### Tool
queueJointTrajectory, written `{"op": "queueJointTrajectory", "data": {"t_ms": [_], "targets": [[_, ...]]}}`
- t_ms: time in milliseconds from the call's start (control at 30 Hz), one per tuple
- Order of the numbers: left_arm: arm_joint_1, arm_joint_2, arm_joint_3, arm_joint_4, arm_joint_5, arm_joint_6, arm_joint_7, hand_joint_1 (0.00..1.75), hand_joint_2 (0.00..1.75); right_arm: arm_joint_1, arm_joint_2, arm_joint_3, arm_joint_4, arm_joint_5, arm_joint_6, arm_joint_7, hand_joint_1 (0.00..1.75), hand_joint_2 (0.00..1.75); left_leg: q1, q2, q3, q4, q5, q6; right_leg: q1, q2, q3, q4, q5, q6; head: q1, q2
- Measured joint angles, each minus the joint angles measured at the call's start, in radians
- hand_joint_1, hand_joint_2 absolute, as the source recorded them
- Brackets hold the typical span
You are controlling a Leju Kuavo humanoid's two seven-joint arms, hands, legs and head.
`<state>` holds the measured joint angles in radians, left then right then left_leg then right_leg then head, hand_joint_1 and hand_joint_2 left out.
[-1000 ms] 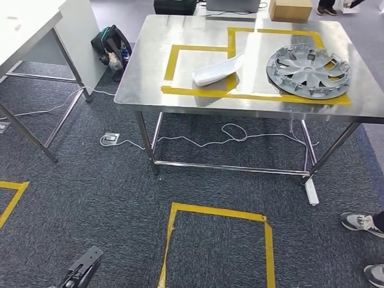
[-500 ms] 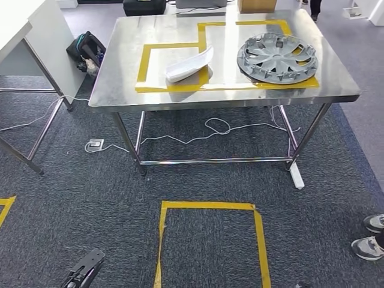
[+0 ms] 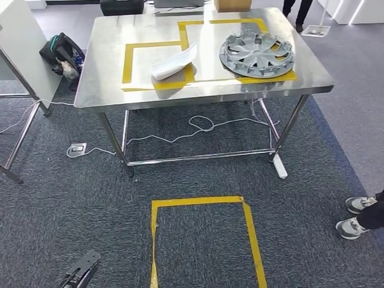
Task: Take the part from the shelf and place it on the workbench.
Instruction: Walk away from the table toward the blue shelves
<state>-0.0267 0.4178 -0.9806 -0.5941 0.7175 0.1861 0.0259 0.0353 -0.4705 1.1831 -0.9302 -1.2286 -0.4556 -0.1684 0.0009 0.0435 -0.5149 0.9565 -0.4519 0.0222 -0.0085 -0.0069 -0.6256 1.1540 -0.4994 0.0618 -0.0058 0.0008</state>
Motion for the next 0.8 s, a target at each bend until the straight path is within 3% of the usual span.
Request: {"op": "queueJointTrajectory", "data": {"t_ms": [67, 100, 167, 233, 300, 367, 400, 433, 500, 567, 633, 700, 733, 800], "targets": [[0.004, 0.007, -0.005, 0.000, 0.011, 0.007, 0.000, 0.00, 0.00, -0.003, 0.001, 0.002, 0.002, -0.004, 0.001, -0.002, 0.00, 0.00, -0.005, 0.013, -0.002, 0.010, -0.005, -0.009, 0.003, -0.025, 0.068, -0.120, 0.034, -0.007, 0.000, 0.000], [0.005, 0.011, -0.008, -0.001, 0.014, 0.009, 0.000, 0.00, 0.00, -0.005, 0.001, 0.003, 0.002, -0.005, 0.001, -0.003, 0.00, 0.00, -0.008, 0.019, -0.004, 0.014, -0.007, -0.013, 0.005, -0.031, 0.081, -0.145, 0.037, -0.012, 0.000, 0.000], [0.008, 0.018, -0.015, -0.002, 0.018, 0.013, 0.000, 0.00, 0.00, -0.006, 0.002, 0.006, 0.003, -0.007, 0.002, -0.004, 0.00, 0.00, -0.011, 0.032, -0.007, 0.019, -0.008, -0.021, 0.005, -0.020, 0.079, -0.148, 0.037, -0.024, -0.001, 0.000], [0.010, 0.025, -0.022, -0.006, 0.027, 0.021, 0.001, 0.00, 0.00, -0.002, 0.003, 0.010, 0.003, -0.007, 0.001, -0.007, 0.00, 0.00, -0.008, 0.021, -0.015, 0.036, -0.024, -0.032, 0.002, -0.007, 0.074, -0.148, 0.042, -0.035, -0.002, 0.000], [0.020, 0.039, -0.034, -0.024, 0.045, 0.046, 0.003, 0.00, 0.00, -0.003, 0.004, 0.015, 0.004, -0.007, -0.001, -0.015, 0.00, 0.00, -0.004, -0.011, -0.055, 0.123, -0.080, -0.043, -0.001, 0.007, 0.069, -0.149, 0.047, -0.045, -0.004, 0.000], [0.041, 0.065, -0.055, -0.060, 0.075, 0.096, 0.006, 0.00, 0.00, -0.004, 0.004, 0.025, 0.004, -0.010, -0.003, -0.024, 0.00, 0.00, -0.001, -0.029, -0.120, 0.258, -0.141, -0.048, -0.001, 0.024, 0.062, -0.149, 0.050, -0.051, -0.005, 0.000], [0.055, 0.082, -0.070, -0.086, 0.095, 0.126, 0.007, 0.00, 0.00, -0.002, 0.004, 0.034, 0.004, -0.014, -0.001, -0.026, 0.00, 0.00, -0.001, -0.031, -0.142, 0.301, -0.151, -0.048, -0.001, 0.035, 0.060, -0.149, 0.051, -0.052, -0.006, 0.000], [0.068, 0.102, -0.086, -0.116, 0.117, 0.157, 0.008, 0.00, 0.00, -0.001, 0.005, 0.046, 0.004, -0.019, 0.004, -0.026, 0.00, 0.00, 0.000, -0.033, -0.147, 0.310, -0.141, -0.048, -0.002, 0.044, 0.059, -0.148, 0.052, -0.053, -0.005, 0.000], [0.088, 0.145, -0.122, -0.177, 0.168, 0.211, 0.006, 0.00, 0.00, 0.002, 0.010, 0.076, 0.011, -0.038, 0.023, -0.022, 0.00, 0.00, 0.003, -0.042, -0.104, 0.217, -0.074, -0.048, -0.003, 0.063, 0.060, -0.148, 0.053, -0.050, -0.005, 0.000], [0.095, 0.178, -0.156, -0.226, 0.224, 0.252, -0.010, 0.00, 0.00, -0.002, 0.018, 0.100, 0.026, -0.060, 0.048, -0.030, 0.00, 0.00, 0.008, -0.074, -0.042, 0.085, -0.020, -0.047, -0.003, 0.078, 0.058, -0.145, 0.055, -0.043, -0.005, 0.000], [0.097, 0.194, -0.182, -0.260, 0.282, 0.279, -0.036, 0.00, 0.00, -0.010, 0.027, 0.116, 0.043, -0.072, 0.066, -0.049, 0.00, 0.00, 0.009, -0.094, -0.018, 0.028, -0.012, -0.042, -0.003, 0.093, 0.051, -0.147, 0.060, -0.030, -0.005, 0.000], [0.098, 0.202, -0.201, -0.283, 0.321, 0.289, -0.051, 0.00, 0.00, -0.016, 0.034, 0.129, 0.058, -0.078, 0.073, -0.060, 0.00, 0.00, 0.008, -0.081, -0.017, 0.023, -0.009, -0.029, -0.006, 0.104, 0.042, -0.152, 0.065, -0.017, -0.005, 0.000], [0.097, 0.205, -0.209, -0.292, 0.329, 0.290, -0.053, 0.00, 0.00, -0.017, 0.037, 0.134, 0.064, -0.080, 0.074, -0.062, 0.00, 0.00, 0.008, -0.073, -0.017, 0.021, -0.007, -0.022, -0.005, 0.095, 0.036, -0.145, 0.059, -0.012, -0.003, 0.000], [0.096, 0.208, -0.223, -0.303, 0.339, 0.289, -0.062, 0.00, 0.00, -0.022, 0.041, 0.141, 0.075, -0.088, 0.072, -0.062, 0.00, 0.00, 0.010, -0.057, -0.018, 0.018, -0.003, -0.010, -0.002, 0.055, 0.003, -0.072, 0.012, -0.005, 0.002, 0.000]]}}
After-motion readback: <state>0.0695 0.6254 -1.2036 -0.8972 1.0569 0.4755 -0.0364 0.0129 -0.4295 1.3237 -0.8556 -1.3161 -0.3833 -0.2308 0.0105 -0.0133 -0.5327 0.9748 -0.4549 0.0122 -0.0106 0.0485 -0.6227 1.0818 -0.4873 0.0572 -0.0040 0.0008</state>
